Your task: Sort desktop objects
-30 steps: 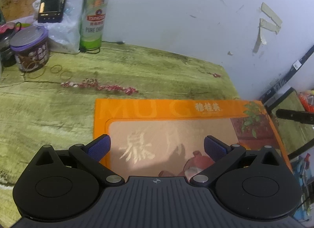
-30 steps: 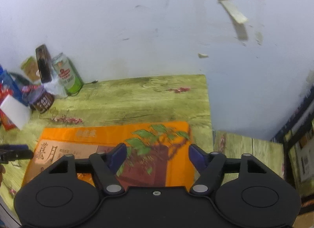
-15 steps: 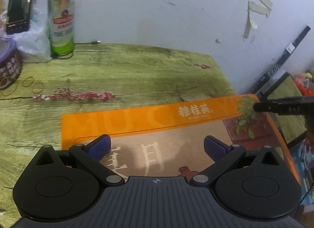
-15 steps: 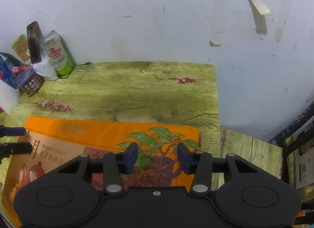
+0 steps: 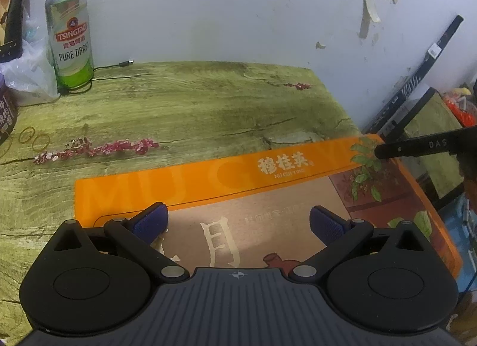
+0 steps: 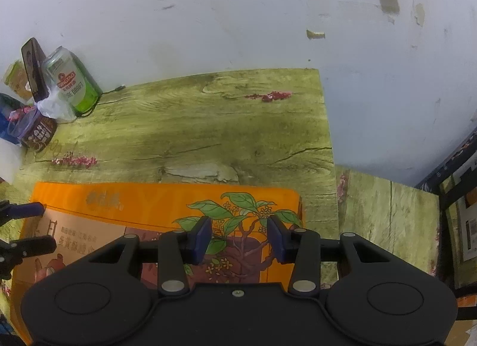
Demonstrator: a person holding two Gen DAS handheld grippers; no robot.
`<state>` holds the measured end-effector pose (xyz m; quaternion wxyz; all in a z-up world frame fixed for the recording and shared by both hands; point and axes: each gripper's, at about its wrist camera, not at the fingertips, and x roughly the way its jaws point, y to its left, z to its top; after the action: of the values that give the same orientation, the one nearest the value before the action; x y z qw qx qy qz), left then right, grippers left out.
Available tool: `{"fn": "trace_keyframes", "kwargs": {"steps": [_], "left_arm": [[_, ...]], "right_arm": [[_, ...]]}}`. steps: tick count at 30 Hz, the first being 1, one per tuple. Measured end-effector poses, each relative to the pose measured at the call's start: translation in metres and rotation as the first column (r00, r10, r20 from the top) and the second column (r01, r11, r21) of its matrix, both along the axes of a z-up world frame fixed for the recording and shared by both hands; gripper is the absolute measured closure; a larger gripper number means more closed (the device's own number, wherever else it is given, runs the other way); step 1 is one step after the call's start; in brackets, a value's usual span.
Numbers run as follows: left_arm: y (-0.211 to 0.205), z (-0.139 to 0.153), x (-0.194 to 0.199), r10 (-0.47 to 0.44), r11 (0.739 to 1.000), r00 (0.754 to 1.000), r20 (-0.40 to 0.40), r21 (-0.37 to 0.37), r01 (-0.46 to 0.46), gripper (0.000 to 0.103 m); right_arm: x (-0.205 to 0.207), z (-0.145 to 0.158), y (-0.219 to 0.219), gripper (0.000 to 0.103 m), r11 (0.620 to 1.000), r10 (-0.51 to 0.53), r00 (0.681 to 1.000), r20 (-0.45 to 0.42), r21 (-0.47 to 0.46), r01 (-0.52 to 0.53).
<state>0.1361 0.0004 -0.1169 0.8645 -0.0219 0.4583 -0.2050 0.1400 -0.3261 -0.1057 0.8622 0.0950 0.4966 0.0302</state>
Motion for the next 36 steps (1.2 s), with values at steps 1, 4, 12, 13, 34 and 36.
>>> {"fn": "trace_keyframes", "kwargs": {"steps": [1,4,12,13,34,36], "left_arm": [[-0.001,-0.001,0.000,-0.001,1.000,1.000,0.000,0.004,0.001,0.001],[-0.001,-0.002,0.001,0.001,1.000,1.000,-0.006,0.012,-0.001,0.001],[0.009,0.013,-0.009,0.049,0.999,0.998,0.039,-0.026,-0.048,0.001],[0.011,0.015,-0.010,0.052,0.998,0.998,0.046,-0.027,-0.051,0.001],[0.063,0.028,-0.087,0.091,0.992,0.996,0.009,-0.092,-0.090,0.000],[0.068,0.022,-0.092,0.083,0.992,0.996,-0.016,-0.094,-0.085,0.001]], "right_arm": [[0.000,-0.001,-0.002,0.063,1.000,-0.004,1.000,0.000,0.010,0.004],[0.000,-0.002,-0.004,0.063,0.999,-0.016,1.000,0.002,0.030,0.016],[-0.008,0.004,-0.005,0.062,0.998,-0.044,0.999,0.017,0.053,0.043],[-0.011,0.006,-0.005,0.062,0.997,-0.048,0.999,0.022,0.056,0.047],[-0.113,0.061,0.008,0.030,0.981,-0.190,0.969,0.160,0.007,0.192],[-0.120,0.061,0.003,0.034,0.975,-0.222,0.966,0.132,0.017,0.222]]}}
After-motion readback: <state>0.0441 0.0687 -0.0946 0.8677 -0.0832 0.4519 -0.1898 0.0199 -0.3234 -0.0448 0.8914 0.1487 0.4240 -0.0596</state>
